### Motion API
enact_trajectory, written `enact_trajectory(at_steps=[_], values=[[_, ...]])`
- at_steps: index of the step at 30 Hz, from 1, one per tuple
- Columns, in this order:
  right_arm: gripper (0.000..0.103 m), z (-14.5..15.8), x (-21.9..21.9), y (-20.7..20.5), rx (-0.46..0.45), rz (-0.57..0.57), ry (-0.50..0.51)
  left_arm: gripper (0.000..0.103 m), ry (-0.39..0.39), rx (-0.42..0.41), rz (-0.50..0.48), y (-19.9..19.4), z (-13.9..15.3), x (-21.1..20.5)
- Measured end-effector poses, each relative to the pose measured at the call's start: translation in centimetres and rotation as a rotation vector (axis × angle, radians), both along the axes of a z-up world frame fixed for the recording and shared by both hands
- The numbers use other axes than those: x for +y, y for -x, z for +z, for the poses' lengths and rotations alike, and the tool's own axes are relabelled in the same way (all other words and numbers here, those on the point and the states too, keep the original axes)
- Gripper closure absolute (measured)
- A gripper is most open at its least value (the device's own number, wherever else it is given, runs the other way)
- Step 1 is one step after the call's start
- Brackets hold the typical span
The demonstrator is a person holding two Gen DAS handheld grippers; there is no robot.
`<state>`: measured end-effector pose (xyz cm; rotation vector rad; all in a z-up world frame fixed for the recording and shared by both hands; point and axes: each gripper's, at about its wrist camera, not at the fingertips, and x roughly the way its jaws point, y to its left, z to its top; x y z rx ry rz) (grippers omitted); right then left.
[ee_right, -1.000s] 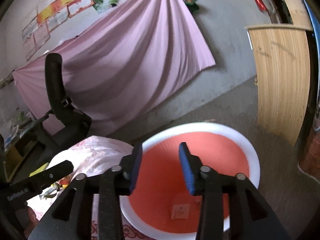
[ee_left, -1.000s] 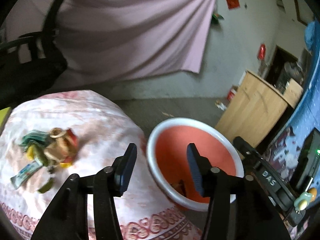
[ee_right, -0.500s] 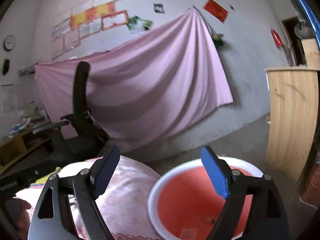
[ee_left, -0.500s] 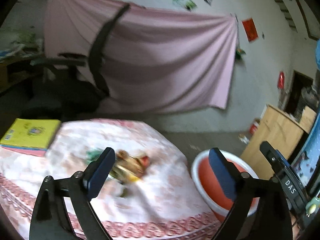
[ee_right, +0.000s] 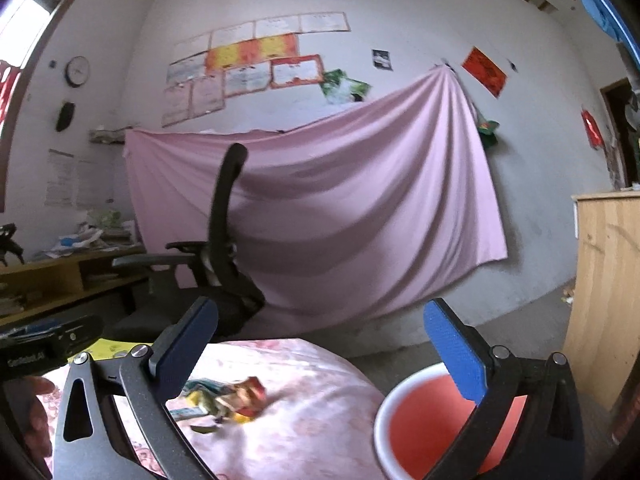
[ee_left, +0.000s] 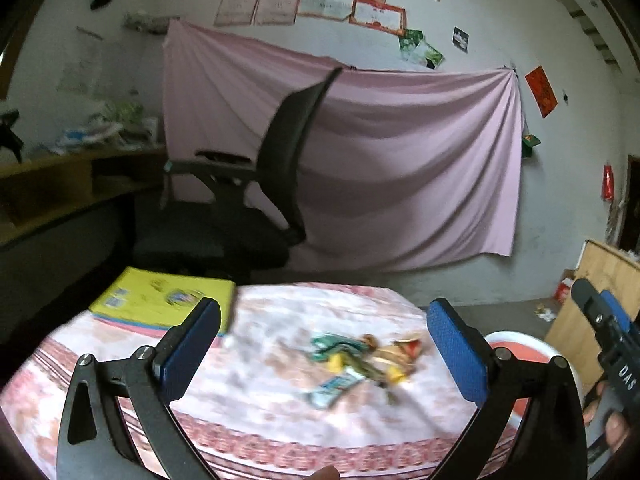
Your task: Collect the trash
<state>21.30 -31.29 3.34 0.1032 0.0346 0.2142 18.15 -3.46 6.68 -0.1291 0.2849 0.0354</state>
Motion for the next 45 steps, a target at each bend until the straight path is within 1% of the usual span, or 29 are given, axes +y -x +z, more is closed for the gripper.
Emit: enact_trajectory(at_steps=[3, 7, 12, 15, 19, 22, 24, 26, 29, 30, 31, 33, 34, 35, 36, 39, 41, 43, 45], values=[[0.0, 0.0, 1.5, 0.1, -0.013, 0.024, 0.015, 0.002, -0.038, -0.029, 0.028, 1.0, -0.2, 1.1], [0.0, -0.4, 3.4, -0.1, -0.018, 0.05, 0.062, 0.002, -0.058, -0.055, 0.048, 1.8, -0.9, 2.4], [0.0, -1.1, 5.5, -0.5, 0.0, 0.082, 0.138, 0.002, -0.071, -0.047, 0.033, 1.4, -2.0, 3.6], [0.0, -1.7, 6.5, -1.2, 0.043, 0.098, 0.191, 0.002, -0.052, -0.031, -0.001, 1.0, -2.6, 4.1], [0.0, -2.4, 7.1, -2.9, 0.133, 0.114, 0.205, 0.002, -0.036, 0.019, -0.058, -0.5, -3.4, 4.4], [0.0, -2.8, 6.9, -4.4, 0.199, 0.127, 0.189, 0.002, -0.021, 0.098, -0.095, -2.1, -4.1, 4.3], [0.0, -3.3, 6.9, -5.7, 0.26, 0.136, 0.187, 0.003, -0.007, 0.16, -0.115, -3.4, -4.5, 4.3], [0.0, -4.1, 7.1, -7.0, 0.337, 0.158, 0.196, 0.006, 0.012, 0.212, -0.145, -4.5, -4.9, 4.4], [0.001, -5.2, 7.7, -8.7, 0.438, 0.17, 0.219, 0.017, 0.035, 0.3, -0.198, -6.1, -5.8, 4.2], [0.002, -5.3, 7.8, -9.0, 0.454, 0.172, 0.221, 0.025, 0.04, 0.327, -0.215, -6.4, -6.2, 4.1], [0.005, -5.5, 7.9, -9.2, 0.47, 0.174, 0.22, 0.033, 0.043, 0.364, -0.234, -7.0, -6.5, 3.9], [0.008, -5.8, 7.9, -9.8, 0.503, 0.175, 0.216, 0.04, 0.046, 0.413, -0.262, -7.7, -7.2, 3.5], [0.012, -6.0, 7.9, -10.0, 0.518, 0.175, 0.213, 0.045, 0.046, 0.437, -0.28, -8.0, -7.5, 3.2], [0.016, -6.1, 7.9, -10.3, 0.531, 0.173, 0.211, 0.049, 0.044, 0.456, -0.296, -8.3, -7.7, 2.9], [0.017, -6.3, 7.9, -10.6, 0.547, 0.172, 0.209, 0.053, 0.039, 0.476, -0.31, -8.6, -8.0, 2.6], [0.019, -6.6, 8.0, -11.4, 0.586, 0.184, 0.192, 0.058, 0.018, 0.523, -0.349, -9.5, -8.5, 1.4], [0.022, -6.8, 8.1, -12.0, 0.612, 0.195, 0.187, 0.062, 0.002, 0.542, -0.361, -10.0, -8.8, 0.8], [0.025, -6.9, 8.2, -12.6, 0.632, 0.202, 0.183, 0.069, -0.007, 0.548, -0.373, -10.4, -9.0, 0.3], [0.028, -7.0, 8.3, -13.2, 0.649, 0.207, 0.176, 0.071, -0.018, 0.567, -0.382, -10.7, -9.4, 0.0]])
